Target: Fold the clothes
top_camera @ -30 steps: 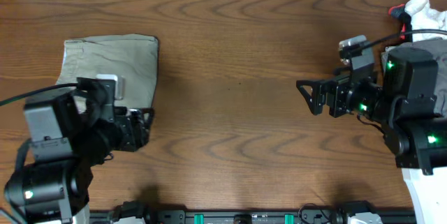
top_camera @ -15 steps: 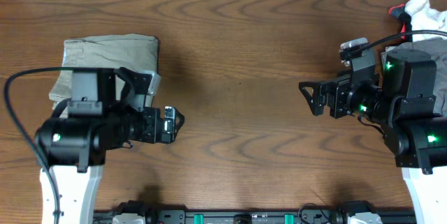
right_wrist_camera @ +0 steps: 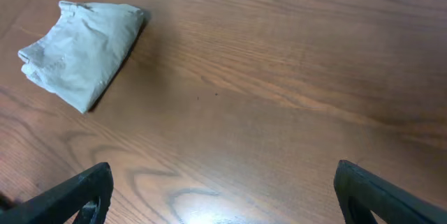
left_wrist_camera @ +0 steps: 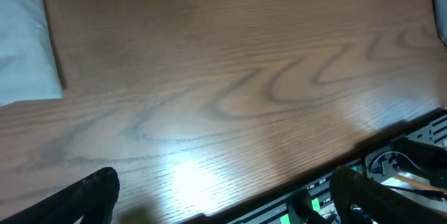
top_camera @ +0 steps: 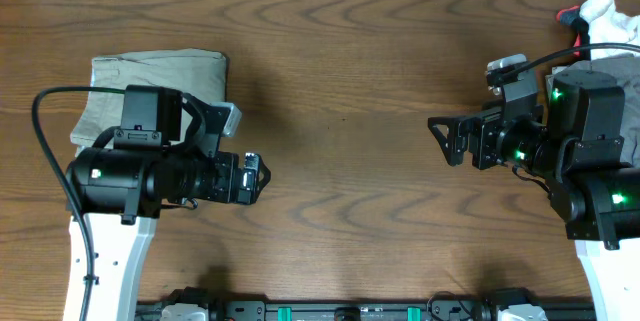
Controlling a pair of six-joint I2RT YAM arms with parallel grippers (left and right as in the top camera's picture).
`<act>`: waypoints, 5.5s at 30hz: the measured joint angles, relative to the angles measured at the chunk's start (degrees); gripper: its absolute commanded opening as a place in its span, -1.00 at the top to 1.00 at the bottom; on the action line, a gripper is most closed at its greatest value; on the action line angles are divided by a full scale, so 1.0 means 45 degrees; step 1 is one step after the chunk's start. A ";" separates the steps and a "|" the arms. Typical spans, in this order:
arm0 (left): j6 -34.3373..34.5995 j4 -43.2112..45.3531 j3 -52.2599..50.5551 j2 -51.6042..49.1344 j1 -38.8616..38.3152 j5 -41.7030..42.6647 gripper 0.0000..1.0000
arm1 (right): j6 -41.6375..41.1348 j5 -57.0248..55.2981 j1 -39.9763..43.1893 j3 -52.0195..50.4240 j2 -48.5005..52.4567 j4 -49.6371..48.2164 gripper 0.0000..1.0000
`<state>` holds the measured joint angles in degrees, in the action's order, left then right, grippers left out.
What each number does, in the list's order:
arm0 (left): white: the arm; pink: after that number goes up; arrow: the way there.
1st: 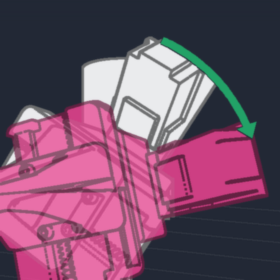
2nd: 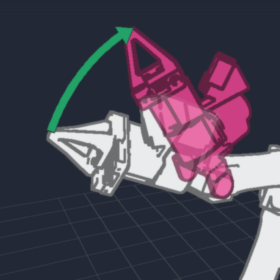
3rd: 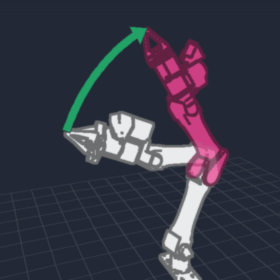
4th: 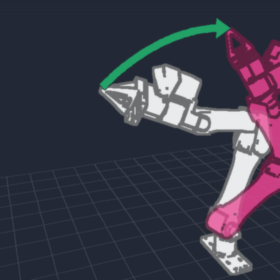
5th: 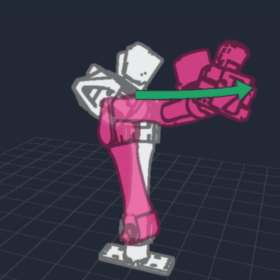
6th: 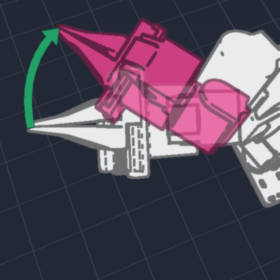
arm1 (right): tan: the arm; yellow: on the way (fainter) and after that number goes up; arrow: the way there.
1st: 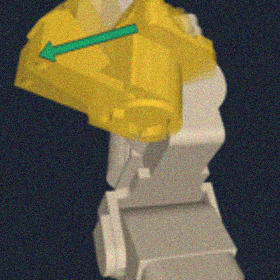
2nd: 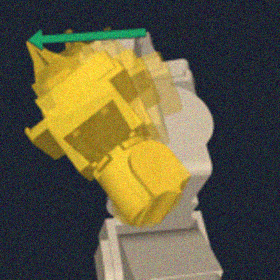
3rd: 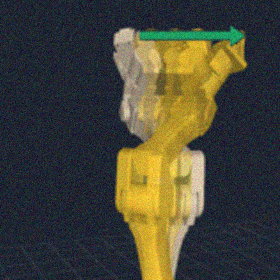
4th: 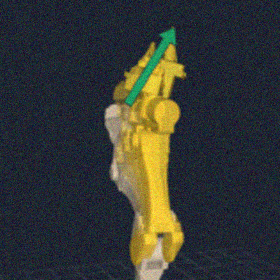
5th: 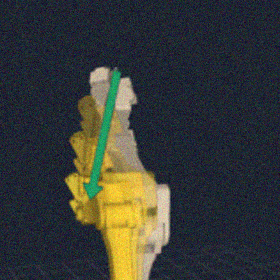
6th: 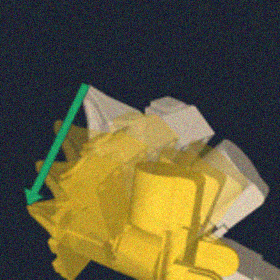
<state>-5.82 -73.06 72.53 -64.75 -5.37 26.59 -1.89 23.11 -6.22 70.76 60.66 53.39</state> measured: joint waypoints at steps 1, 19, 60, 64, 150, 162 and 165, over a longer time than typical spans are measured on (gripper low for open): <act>-0.0005 -0.0010 0.0000 0.0063 0.0000 -0.0005 -0.96 | -0.0005 0.0000 0.0000 0.0000 0.0000 0.0000 -0.98; 0.0005 -0.0180 -0.0019 0.6863 0.0000 -0.4420 -0.96 | 0.0000 0.0000 0.0000 0.0000 0.0010 0.0019 -0.98; -0.1535 0.2069 -0.0413 0.7320 -0.0010 -0.4765 -0.96 | 0.0000 0.0000 0.0000 0.0000 0.0010 0.0024 -0.99; -0.2327 0.3551 -0.1511 0.7859 -0.0010 -0.4371 -0.96 | 0.0000 0.0000 0.0000 0.0000 0.0010 0.0024 -0.99; -0.2657 1.4120 -1.5067 1.4251 -0.0010 -0.1885 -0.96 | 0.0000 -0.0554 0.0000 -0.0005 -0.0121 0.0350 -0.99; -0.2662 1.4154 -1.5072 1.4251 -0.0010 -0.1889 -0.96 | 0.0000 -0.2501 0.0005 -0.1651 -0.4444 -0.4221 -0.99; -0.2662 1.4173 -1.5081 1.4251 -0.0010 -0.1885 -0.96 | 0.0068 -0.2584 0.0010 -0.2822 -0.5790 -0.5795 -0.99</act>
<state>-17.80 -9.28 4.67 -0.62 -5.41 18.11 -1.58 11.49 -6.17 58.06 34.61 27.31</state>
